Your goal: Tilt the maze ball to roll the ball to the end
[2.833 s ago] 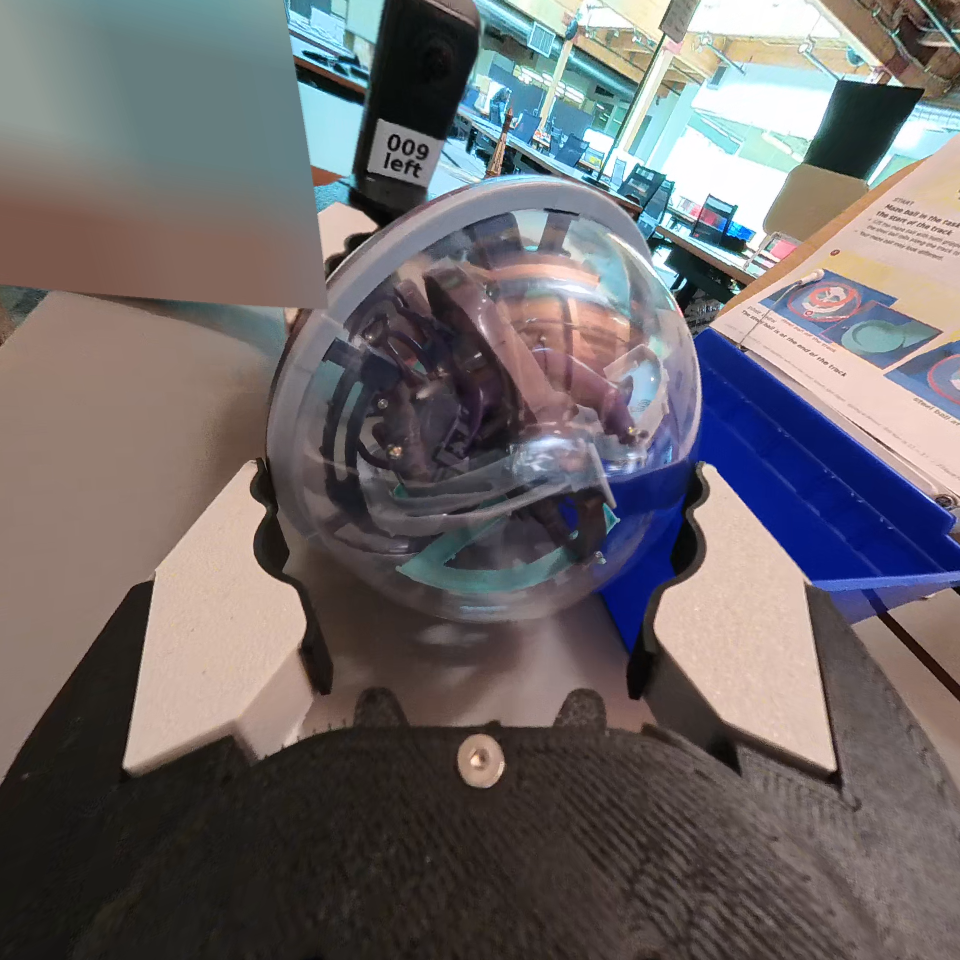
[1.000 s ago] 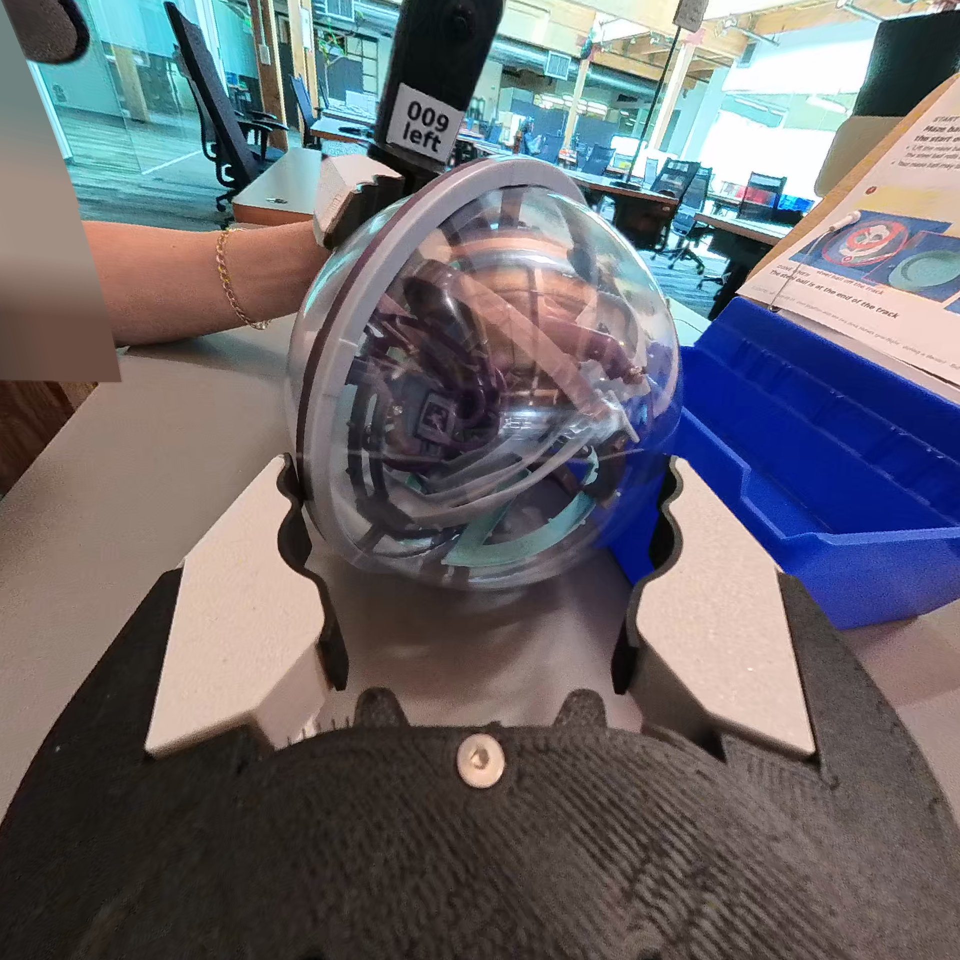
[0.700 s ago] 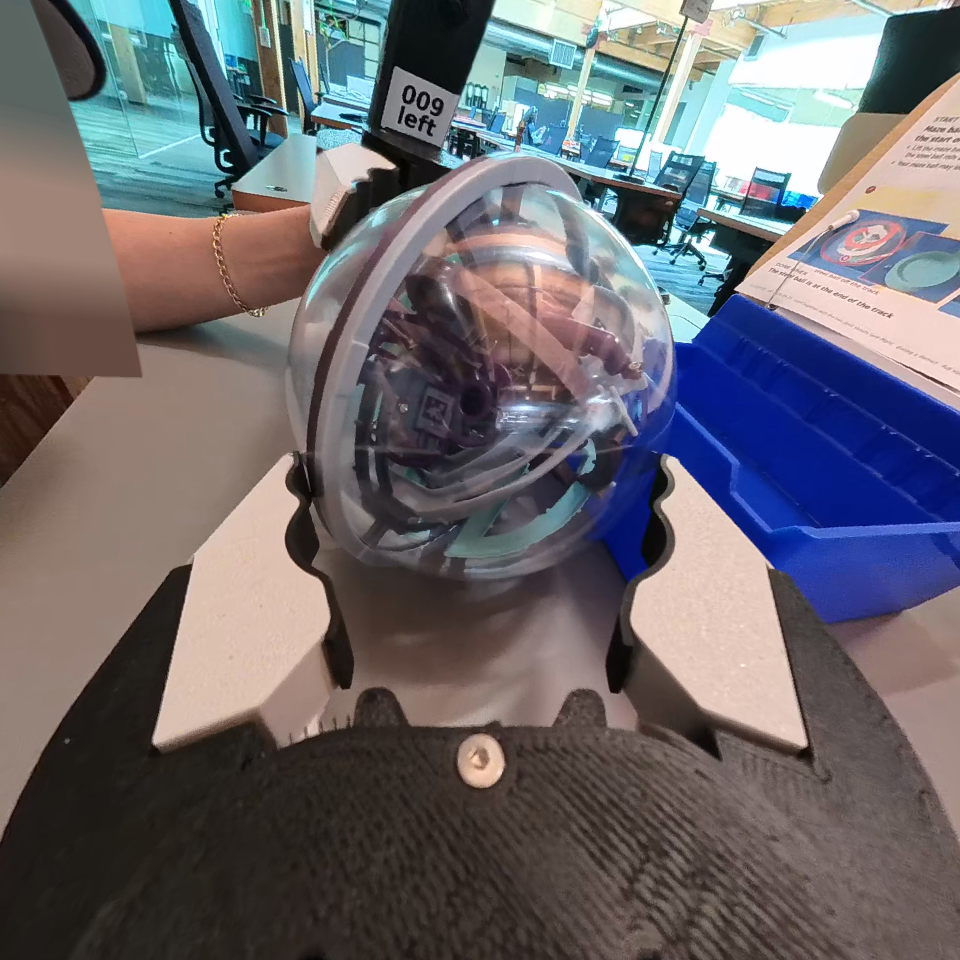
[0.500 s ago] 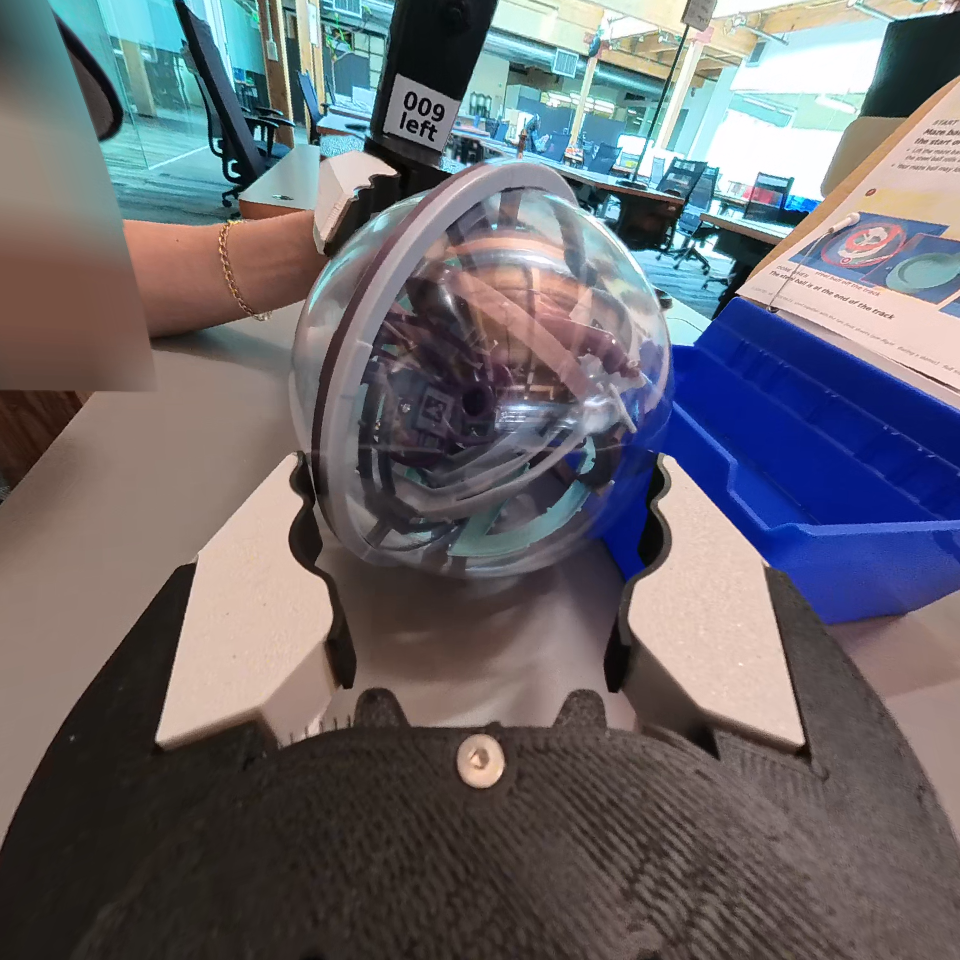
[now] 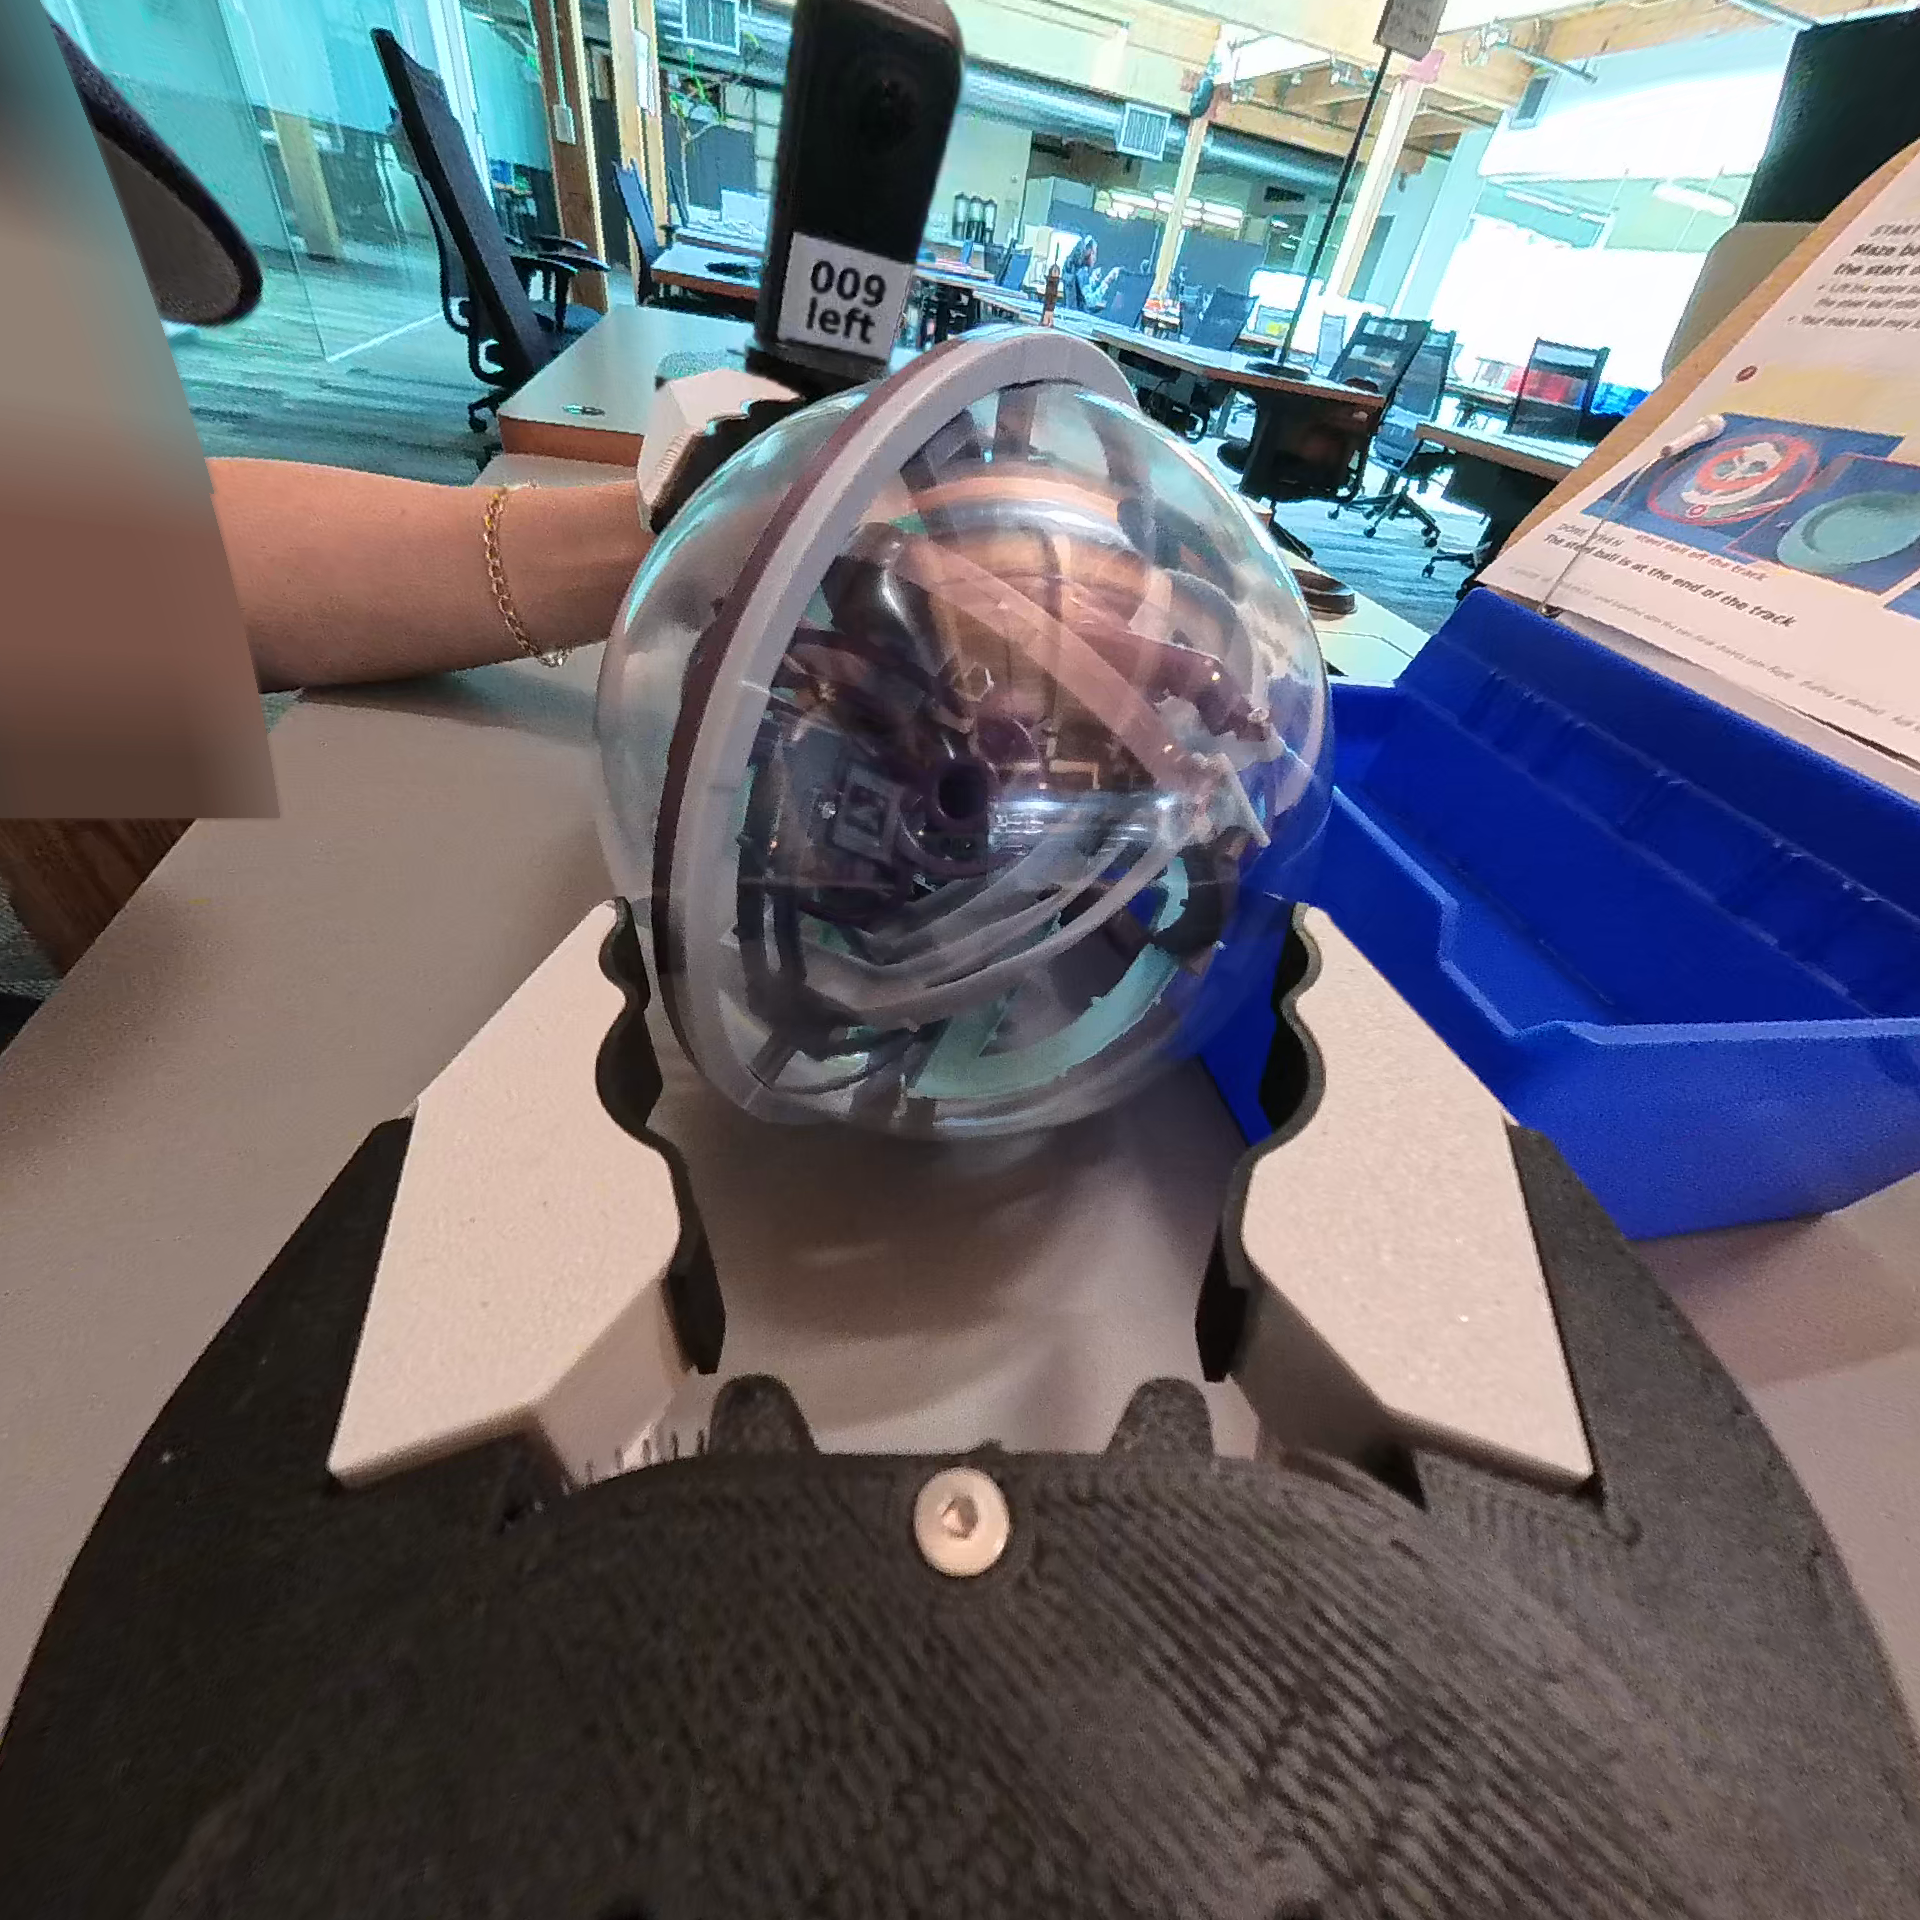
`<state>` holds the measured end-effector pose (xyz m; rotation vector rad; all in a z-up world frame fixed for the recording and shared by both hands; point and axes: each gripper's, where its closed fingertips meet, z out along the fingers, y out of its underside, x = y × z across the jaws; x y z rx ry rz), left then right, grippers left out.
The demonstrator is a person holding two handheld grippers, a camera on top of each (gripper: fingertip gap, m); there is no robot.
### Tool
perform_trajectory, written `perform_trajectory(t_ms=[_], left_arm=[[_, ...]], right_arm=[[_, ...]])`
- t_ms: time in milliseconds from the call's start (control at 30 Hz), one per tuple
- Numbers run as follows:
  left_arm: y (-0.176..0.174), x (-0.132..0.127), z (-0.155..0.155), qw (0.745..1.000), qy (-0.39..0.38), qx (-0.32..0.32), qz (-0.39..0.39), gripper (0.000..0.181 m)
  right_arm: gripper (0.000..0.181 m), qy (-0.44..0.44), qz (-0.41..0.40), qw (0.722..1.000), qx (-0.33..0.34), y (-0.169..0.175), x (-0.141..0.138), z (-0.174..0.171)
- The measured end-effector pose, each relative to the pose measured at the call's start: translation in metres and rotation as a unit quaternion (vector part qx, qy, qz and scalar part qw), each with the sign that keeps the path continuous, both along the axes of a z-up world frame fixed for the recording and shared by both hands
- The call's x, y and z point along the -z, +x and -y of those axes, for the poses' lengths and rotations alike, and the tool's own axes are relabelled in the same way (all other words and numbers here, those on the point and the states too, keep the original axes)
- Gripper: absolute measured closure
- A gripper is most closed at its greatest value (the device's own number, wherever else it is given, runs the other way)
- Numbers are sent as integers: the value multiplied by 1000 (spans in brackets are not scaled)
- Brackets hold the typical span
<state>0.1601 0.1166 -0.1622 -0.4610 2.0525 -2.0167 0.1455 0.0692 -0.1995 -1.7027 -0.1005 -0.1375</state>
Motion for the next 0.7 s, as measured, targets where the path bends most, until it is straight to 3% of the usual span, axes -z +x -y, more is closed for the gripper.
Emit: perform_trajectory(t_ms=[133, 367, 500, 700], left_arm=[[0, -6, 1, 999, -13, -11, 40, 35], [-3, 0, 8, 1000, -18, 8, -5, 39], [-9, 4, 11, 1000, 6, 19, -3, 40], [-9, 4, 9, 1000, 10, 21, -4, 41]], right_arm=[[64, -2, -3, 1000, -3, 1, 1, 2], [65, -2, -9, 1000, -8, 2, 2, 4], [73, 1, -19, 1000, -13, 3, 1, 6], [71, 5, -21, 1000, -9, 5, 1, 6]])
